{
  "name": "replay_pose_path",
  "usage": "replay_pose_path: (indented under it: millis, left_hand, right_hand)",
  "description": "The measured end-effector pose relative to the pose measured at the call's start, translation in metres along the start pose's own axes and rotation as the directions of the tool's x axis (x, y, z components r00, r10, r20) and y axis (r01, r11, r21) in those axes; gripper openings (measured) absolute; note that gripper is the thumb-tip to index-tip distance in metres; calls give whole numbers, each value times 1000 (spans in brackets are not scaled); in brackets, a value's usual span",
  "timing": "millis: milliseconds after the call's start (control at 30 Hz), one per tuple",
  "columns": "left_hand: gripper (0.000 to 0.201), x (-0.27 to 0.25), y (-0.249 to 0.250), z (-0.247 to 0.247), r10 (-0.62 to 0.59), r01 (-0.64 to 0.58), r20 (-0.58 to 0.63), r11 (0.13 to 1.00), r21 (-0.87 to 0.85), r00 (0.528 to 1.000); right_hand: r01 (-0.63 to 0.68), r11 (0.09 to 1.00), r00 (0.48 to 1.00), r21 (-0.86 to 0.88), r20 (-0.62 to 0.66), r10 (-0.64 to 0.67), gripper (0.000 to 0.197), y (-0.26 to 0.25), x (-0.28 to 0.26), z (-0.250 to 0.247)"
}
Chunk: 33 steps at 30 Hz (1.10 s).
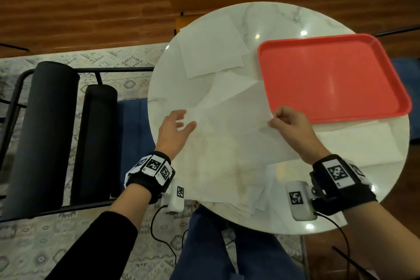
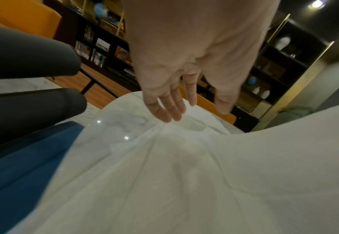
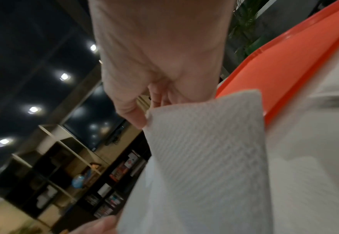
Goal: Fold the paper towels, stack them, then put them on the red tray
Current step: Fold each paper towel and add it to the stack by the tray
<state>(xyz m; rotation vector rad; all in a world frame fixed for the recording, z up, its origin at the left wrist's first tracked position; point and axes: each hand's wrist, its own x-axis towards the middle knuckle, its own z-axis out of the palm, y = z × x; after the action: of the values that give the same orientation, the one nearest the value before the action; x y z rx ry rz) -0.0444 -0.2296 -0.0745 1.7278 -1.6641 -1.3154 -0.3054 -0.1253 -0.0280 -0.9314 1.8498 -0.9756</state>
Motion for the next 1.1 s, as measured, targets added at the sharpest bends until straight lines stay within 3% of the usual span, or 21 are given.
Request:
replay_pose_path:
  millis: [100, 200, 267, 333, 433, 600, 733, 833, 967, 1100]
  left_hand:
    - [76, 0, 23, 6, -48, 73, 217, 991, -112, 975]
    - [91, -1, 40, 13, -67, 164, 376, 959, -232, 924]
    - [80, 0, 46, 15, -64, 239, 418, 893, -382, 906]
    - [54, 1, 50, 14, -54, 281, 423, 821, -497, 905]
    - [39, 4, 46, 8, -43, 261, 390, 809, -527, 920]
    - [27, 11, 26, 0, -3, 107, 299, 937, -333, 954]
    - [21, 16, 3, 4, 45, 1, 210, 977, -215, 977]
    - [20, 15, -14, 8, 102, -81, 179, 989, -123, 979]
    - [35, 10, -35, 11, 197, -217, 211, 973, 74, 957]
    - [57, 2, -40, 5, 252, -337, 251, 851, 403, 935]
  right_hand:
    - [38, 985, 988, 168, 140, -62, 5, -28, -8, -6]
    - [42, 916, 976, 398, 180, -123, 10, -45, -13, -9]
    - [3, 870, 982, 493, 164, -96, 20, -46, -12, -10]
    - [-45, 847, 990, 529, 137, -32, 28, -37, -8, -11]
    - [-133, 835, 986, 534, 155, 57, 32, -14, -4, -12]
    - [-158, 949, 985, 272, 114, 132, 4, 19, 5, -3]
    - [-111, 990, 994, 90, -6, 112, 12, 46, 16, 7]
    - [-121, 992, 992, 45, -33, 122, 8, 64, 19, 13]
    - [-121, 993, 991, 2, -66, 121, 20, 76, 17, 16]
    - [-88, 985, 991, -151, -112, 71, 31, 77, 15, 12]
